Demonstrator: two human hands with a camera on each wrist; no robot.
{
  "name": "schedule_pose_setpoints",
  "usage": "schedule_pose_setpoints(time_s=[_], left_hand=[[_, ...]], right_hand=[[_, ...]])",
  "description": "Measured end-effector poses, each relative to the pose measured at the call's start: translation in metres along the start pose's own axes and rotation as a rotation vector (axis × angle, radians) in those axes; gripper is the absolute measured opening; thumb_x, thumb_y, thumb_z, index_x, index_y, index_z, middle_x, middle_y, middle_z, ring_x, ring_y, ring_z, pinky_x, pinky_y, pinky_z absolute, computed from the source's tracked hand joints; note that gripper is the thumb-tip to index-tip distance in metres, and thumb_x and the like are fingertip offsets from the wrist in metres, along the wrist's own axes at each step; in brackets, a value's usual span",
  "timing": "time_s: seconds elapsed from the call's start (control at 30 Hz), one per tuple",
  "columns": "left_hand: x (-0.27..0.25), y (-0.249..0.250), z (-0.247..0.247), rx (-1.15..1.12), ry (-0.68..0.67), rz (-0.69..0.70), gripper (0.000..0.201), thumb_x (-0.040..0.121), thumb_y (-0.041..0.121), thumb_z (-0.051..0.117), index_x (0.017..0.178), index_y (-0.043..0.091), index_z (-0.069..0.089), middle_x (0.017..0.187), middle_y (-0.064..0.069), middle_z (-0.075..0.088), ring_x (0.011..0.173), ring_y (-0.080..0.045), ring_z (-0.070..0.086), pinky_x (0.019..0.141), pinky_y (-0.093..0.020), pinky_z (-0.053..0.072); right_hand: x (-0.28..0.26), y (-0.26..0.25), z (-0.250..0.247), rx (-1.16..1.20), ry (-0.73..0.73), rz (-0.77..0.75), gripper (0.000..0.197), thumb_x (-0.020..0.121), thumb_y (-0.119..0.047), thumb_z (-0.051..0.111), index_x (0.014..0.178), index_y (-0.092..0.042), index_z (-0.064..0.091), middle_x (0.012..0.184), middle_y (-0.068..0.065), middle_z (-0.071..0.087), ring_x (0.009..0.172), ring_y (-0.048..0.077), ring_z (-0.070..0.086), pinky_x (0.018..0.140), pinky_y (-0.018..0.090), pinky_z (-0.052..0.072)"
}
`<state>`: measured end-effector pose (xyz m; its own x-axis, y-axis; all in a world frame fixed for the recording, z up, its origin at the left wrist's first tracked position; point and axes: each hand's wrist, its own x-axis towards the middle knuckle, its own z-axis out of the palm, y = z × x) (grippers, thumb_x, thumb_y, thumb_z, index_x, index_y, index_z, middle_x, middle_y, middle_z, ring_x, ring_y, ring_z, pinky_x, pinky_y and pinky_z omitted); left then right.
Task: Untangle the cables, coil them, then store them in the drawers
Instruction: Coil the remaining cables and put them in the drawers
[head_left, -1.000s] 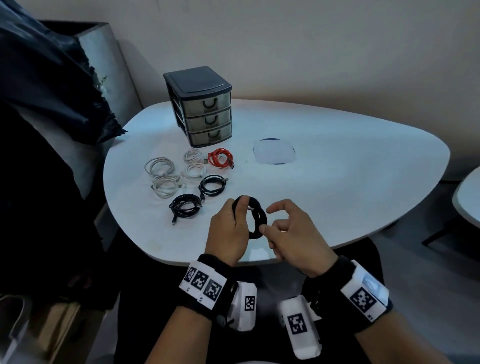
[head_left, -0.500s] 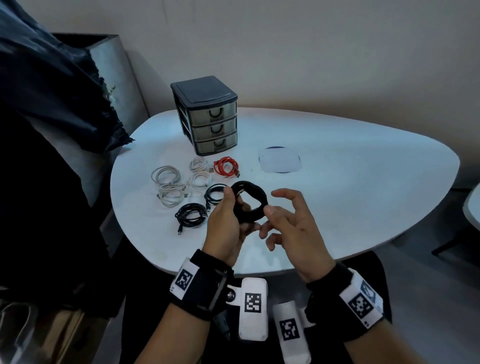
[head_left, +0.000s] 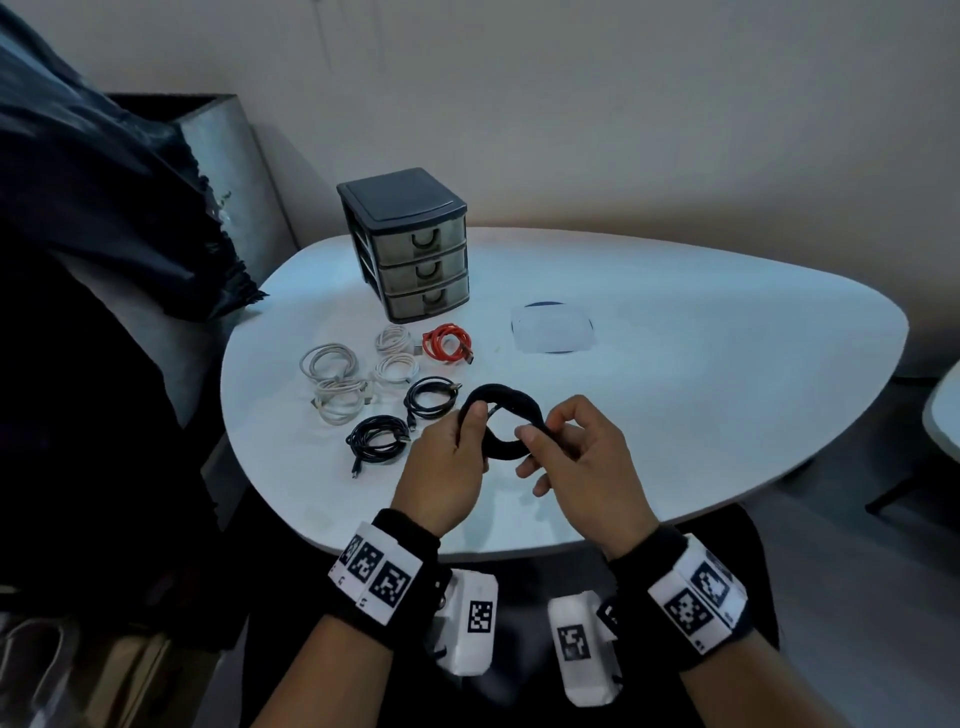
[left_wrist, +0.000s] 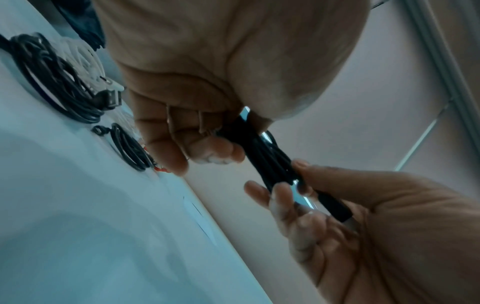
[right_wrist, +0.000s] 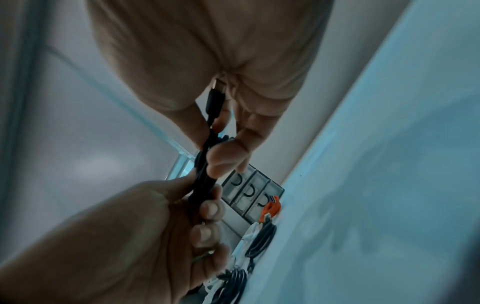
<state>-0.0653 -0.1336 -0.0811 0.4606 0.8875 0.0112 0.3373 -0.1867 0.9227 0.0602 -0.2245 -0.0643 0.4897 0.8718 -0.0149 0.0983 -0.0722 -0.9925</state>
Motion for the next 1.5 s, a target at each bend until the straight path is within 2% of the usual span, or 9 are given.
schedule_pose_setpoints(time_s=[0.23, 0.4, 0.6, 0.7, 0.77, 0.93, 1.13, 1.33, 1.5], left_hand=[[0.042, 0.045, -0.031, -0.155, -0.014, 0.011, 0.062, 0.104, 0.050, 0.029, 0.089, 0.004, 0.068, 0.066, 0.000, 0.065, 0.054, -0.015, 0.053, 0.054, -0.024, 0.043], [0.119, 0.074, -0.050, -0.271, -0.008, -0.143, 0.039, 0.106, 0.040, 0.037, 0.108, 0.010, 0.062, 0.081, -0.005, 0.062, 0.054, -0.015, 0.053, 0.057, -0.026, 0.044], [0.207, 0.074, -0.064, 0.401, 0.018, -0.029, 0.020, 0.099, 0.029, 0.043, 0.090, 0.024, 0.060, 0.101, -0.010, 0.071, 0.077, -0.023, 0.061, 0.070, -0.030, 0.047], [0.229, 0.057, -0.066, 0.684, -0.018, -0.135, 0.046, 0.095, 0.034, 0.046, 0.141, 0.024, 0.046, 0.139, -0.010, 0.056, 0.120, -0.033, 0.056, 0.098, -0.036, 0.044], [0.234, 0.047, -0.066, 0.794, -0.046, -0.189, 0.062, 0.096, 0.039, 0.045, 0.154, 0.027, 0.024, 0.143, -0.012, 0.052, 0.124, -0.036, 0.054, 0.103, -0.043, 0.045], [0.240, 0.035, -0.059, 0.960, -0.042, -0.091, 0.059, 0.099, 0.038, 0.038, 0.152, 0.026, 0.015, 0.108, -0.010, 0.066, 0.096, -0.032, 0.063, 0.084, -0.040, 0.052], [0.242, 0.036, -0.054, 0.983, 0.033, -0.045, 0.047, 0.096, 0.031, 0.043, 0.138, 0.015, 0.028, 0.075, -0.001, 0.056, 0.070, -0.027, 0.056, 0.063, -0.032, 0.041], [0.200, 0.045, -0.046, 0.832, 0.063, 0.038, 0.027, 0.096, 0.032, 0.044, 0.119, 0.019, 0.040, 0.087, 0.005, 0.057, 0.077, -0.020, 0.055, 0.065, -0.031, 0.042], [0.163, 0.038, -0.040, 0.763, 0.093, 0.080, 0.037, 0.094, 0.041, 0.048, 0.124, 0.021, 0.043, 0.117, 0.001, 0.061, 0.106, -0.024, 0.056, 0.086, -0.040, 0.047]], right_hand=[[0.047, -0.061, -0.011, 0.084, 0.017, 0.021, 0.020, 0.093, -0.006, 0.061, 0.080, -0.007, 0.046, 0.085, 0.024, 0.070, 0.058, 0.024, 0.065, 0.049, 0.030, 0.049], [0.112, -0.090, -0.020, 0.105, 0.025, 0.091, 0.016, 0.092, -0.006, 0.060, 0.078, -0.008, 0.051, 0.078, 0.018, 0.067, 0.052, 0.024, 0.064, 0.047, 0.027, 0.049], [0.186, -0.112, -0.021, 0.008, 0.053, 0.096, 0.006, 0.089, -0.006, 0.057, 0.084, -0.004, 0.055, 0.067, 0.016, 0.063, 0.048, 0.024, 0.060, 0.050, 0.030, 0.052], [0.212, -0.112, -0.017, -0.029, 0.063, 0.106, 0.007, 0.089, -0.007, 0.056, 0.093, -0.002, 0.056, 0.067, 0.016, 0.063, 0.046, 0.024, 0.060, 0.048, 0.029, 0.051], [0.223, -0.108, -0.014, -0.020, 0.070, 0.140, 0.011, 0.088, -0.007, 0.057, 0.096, 0.000, 0.058, 0.067, 0.015, 0.064, 0.046, 0.024, 0.060, 0.048, 0.029, 0.050], [0.237, -0.104, 0.000, 0.037, 0.072, 0.179, 0.009, 0.088, -0.007, 0.058, 0.095, -0.001, 0.059, 0.063, 0.011, 0.064, 0.045, 0.023, 0.060, 0.045, 0.026, 0.048], [0.241, -0.112, 0.015, 0.089, 0.038, 0.174, 0.012, 0.089, -0.011, 0.058, 0.096, -0.003, 0.064, 0.067, 0.011, 0.068, 0.048, 0.021, 0.061, 0.044, 0.025, 0.047], [0.246, -0.126, 0.018, 0.121, 0.070, 0.189, 0.011, 0.088, -0.011, 0.055, 0.089, -0.003, 0.062, 0.069, 0.016, 0.067, 0.046, 0.020, 0.059, 0.041, 0.021, 0.044], [0.247, -0.130, 0.034, -0.053, 0.019, 0.231, 0.021, 0.086, -0.013, 0.052, 0.092, 0.003, 0.064, 0.071, 0.020, 0.069, 0.045, 0.020, 0.059, 0.042, 0.022, 0.043]])
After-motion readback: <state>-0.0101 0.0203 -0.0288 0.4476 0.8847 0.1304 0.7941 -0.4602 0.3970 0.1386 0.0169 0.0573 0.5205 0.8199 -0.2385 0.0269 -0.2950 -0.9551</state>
